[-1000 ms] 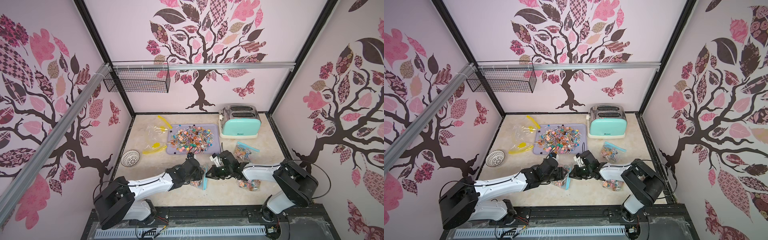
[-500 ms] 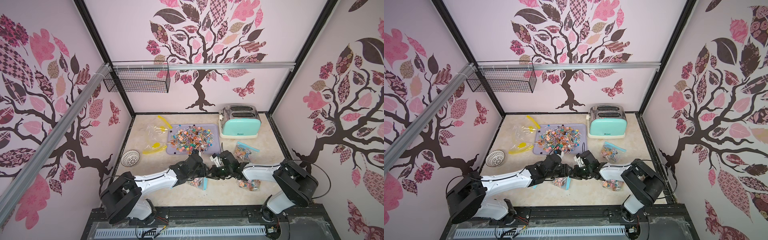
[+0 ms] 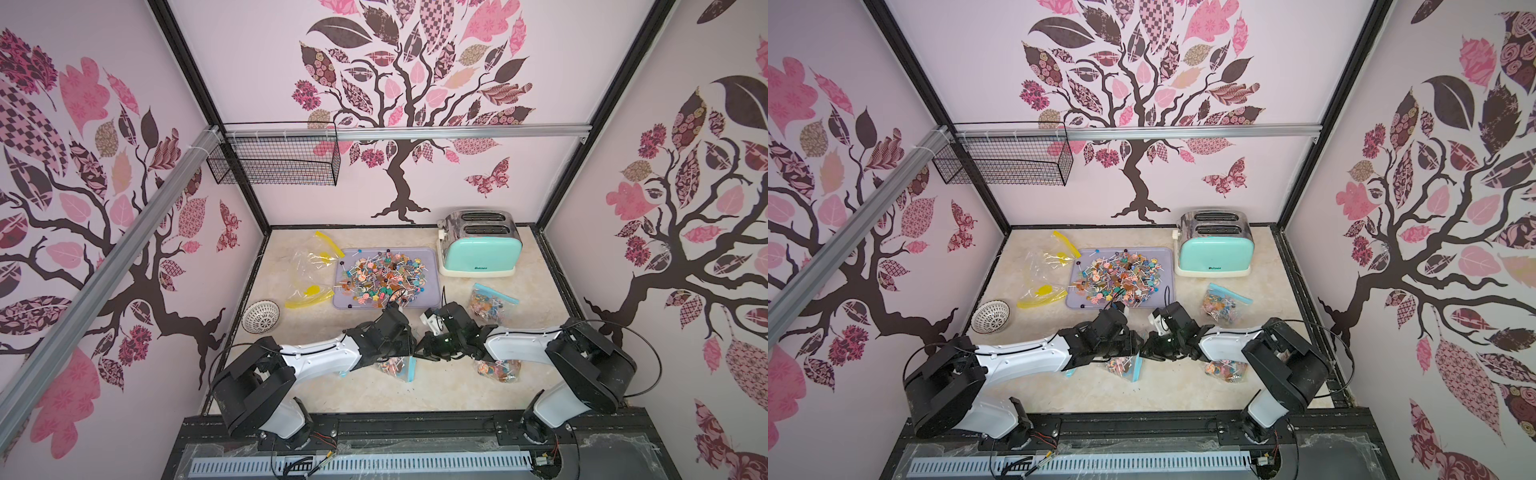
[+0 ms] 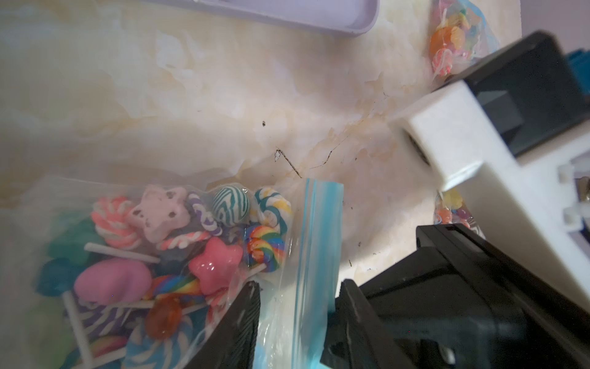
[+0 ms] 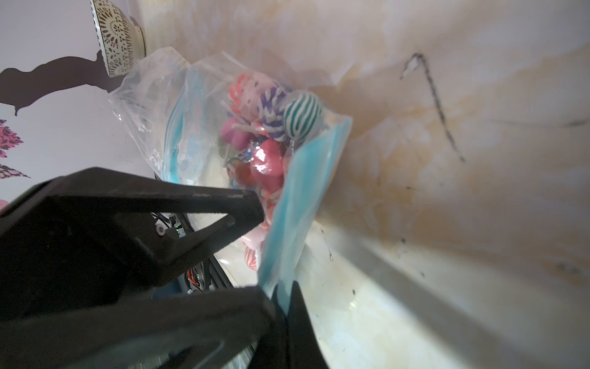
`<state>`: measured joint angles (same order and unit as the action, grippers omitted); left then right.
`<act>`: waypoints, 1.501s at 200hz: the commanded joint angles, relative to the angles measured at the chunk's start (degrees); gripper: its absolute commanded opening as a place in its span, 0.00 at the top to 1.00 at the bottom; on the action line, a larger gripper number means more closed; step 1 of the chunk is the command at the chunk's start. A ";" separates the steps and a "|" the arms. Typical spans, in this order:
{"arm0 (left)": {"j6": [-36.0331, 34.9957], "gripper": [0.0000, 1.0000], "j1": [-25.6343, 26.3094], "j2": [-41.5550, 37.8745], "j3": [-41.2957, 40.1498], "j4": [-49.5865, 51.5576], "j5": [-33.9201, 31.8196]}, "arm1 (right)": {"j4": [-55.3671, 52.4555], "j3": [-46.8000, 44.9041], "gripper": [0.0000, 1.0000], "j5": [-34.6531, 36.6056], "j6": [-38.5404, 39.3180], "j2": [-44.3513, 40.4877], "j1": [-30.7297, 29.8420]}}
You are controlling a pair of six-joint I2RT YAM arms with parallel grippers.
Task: Pour candies out of the ziploc bag
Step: Open the ziploc bag at the center of the board.
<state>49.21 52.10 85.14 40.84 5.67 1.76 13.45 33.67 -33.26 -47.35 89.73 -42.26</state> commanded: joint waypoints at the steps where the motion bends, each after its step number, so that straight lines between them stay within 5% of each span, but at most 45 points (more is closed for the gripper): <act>1: -0.79 0.64 0.05 1.16 1.17 1.07 -0.63 | -1.24 0.55 1.00 -0.65 1.12 -0.74 -0.13; 175: -0.61 0.83 0.11 4.00 1.64 0.73 5.94 | -2.03 0.85 1.00 -0.16 1.69 -0.79 -0.13; 224: -0.85 1.00 0.09 6.54 2.13 0.65 8.11 | -2.12 0.85 1.00 0.21 1.82 -0.40 -0.18; 300: 6.42 1.00 3.15 7.12 1.49 5.19 4.31 | -11.63 2.93 1.00 8.33 2.55 3.96 -0.18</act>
<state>51.00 53.41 91.88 42.76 6.96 7.51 7.18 34.30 -30.61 -46.11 91.57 -42.61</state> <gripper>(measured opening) 0.049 0.043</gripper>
